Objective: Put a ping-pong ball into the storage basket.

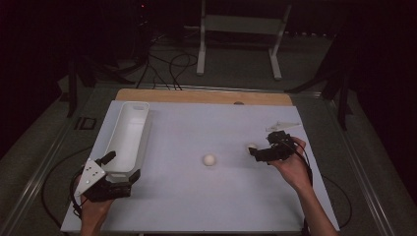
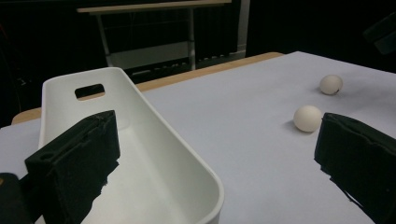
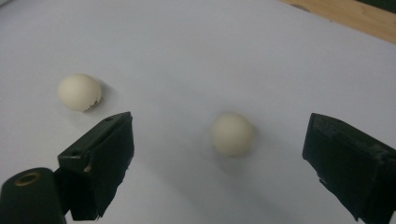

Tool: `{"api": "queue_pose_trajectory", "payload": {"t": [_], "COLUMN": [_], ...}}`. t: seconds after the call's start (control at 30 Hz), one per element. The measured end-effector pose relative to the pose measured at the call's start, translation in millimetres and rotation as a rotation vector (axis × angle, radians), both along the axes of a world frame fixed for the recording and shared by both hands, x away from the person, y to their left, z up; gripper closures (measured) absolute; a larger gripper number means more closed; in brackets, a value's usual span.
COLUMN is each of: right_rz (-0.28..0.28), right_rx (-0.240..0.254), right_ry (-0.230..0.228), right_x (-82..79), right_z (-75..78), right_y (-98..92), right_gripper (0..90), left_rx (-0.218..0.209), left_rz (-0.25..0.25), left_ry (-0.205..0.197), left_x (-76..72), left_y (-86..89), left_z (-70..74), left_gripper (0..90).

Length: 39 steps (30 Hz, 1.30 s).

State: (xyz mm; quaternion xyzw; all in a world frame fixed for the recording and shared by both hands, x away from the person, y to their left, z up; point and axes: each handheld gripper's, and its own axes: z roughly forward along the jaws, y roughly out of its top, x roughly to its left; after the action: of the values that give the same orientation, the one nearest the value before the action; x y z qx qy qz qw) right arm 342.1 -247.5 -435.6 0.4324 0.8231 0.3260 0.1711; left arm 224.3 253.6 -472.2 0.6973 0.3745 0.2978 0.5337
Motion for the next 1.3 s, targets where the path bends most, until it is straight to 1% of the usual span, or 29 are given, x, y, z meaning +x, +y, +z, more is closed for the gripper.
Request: {"api": "queue_pose_trajectory", "payload": {"t": [0.07, 0.13, 0.17, 0.27, 0.33, 0.47, 0.7, 0.77, 1.03, 1.3], "right_rz": [0.0, 0.003, 0.001, 0.0, 0.001, -0.004, -0.006, -0.008, 0.0, -0.002], "right_rx": [-0.007, -0.009, -0.011, -0.018, -0.031, -0.033, -0.046, -0.058, -0.069, -0.077], "right_ry": [0.015, 0.017, 0.026, 0.034, 0.04, 0.05, 0.079, 0.082, 0.089, 0.115], "right_x": [2.0, 2.9, 4.2, 6.8, 8.6, 11.8, 19.5, 21.2, 27.8, 32.5], "right_z": [-2.0, -2.6, -3.4, -5.2, -6.0, -6.7, -13.2, -13.7, -9.5, -14.2], "right_y": [0.6, 0.7, 1.1, 1.1, 1.3, 1.3, 1.0, 1.4, 6.4, 7.6], "right_gripper": [8.6, 8.6, 8.6, 8.6, 8.6, 8.6, 8.6, 8.6, 8.6, 8.6], "left_rx": [0.003, 0.003, 0.001, 0.002, 0.002, 0.002, 0.005, 0.003, 0.003, 0.004], "left_rz": [0.001, 0.001, 0.001, 0.002, 0.002, 0.002, 0.001, 0.003, 0.001, 0.002], "left_ry": [0.0, 0.0, -0.001, 0.0, -0.001, 0.001, 0.004, 0.004, 0.004, 0.008], "left_x": [0.1, 0.1, 0.1, 0.1, 0.2, 0.5, 0.6, 0.6, 0.6, 0.9], "left_y": [-0.3, -0.3, 0.1, 0.5, 0.3, -0.3, -0.3, -0.1, -0.1, 0.7], "left_z": [-0.4, -0.4, -0.4, -0.5, -0.7, -1.1, -1.4, -1.4, -1.4, -1.7], "left_gripper": [0.7, 0.7, 0.8, 0.7, 0.7, 0.7, 0.7, 0.7, 0.8, 0.7]}}
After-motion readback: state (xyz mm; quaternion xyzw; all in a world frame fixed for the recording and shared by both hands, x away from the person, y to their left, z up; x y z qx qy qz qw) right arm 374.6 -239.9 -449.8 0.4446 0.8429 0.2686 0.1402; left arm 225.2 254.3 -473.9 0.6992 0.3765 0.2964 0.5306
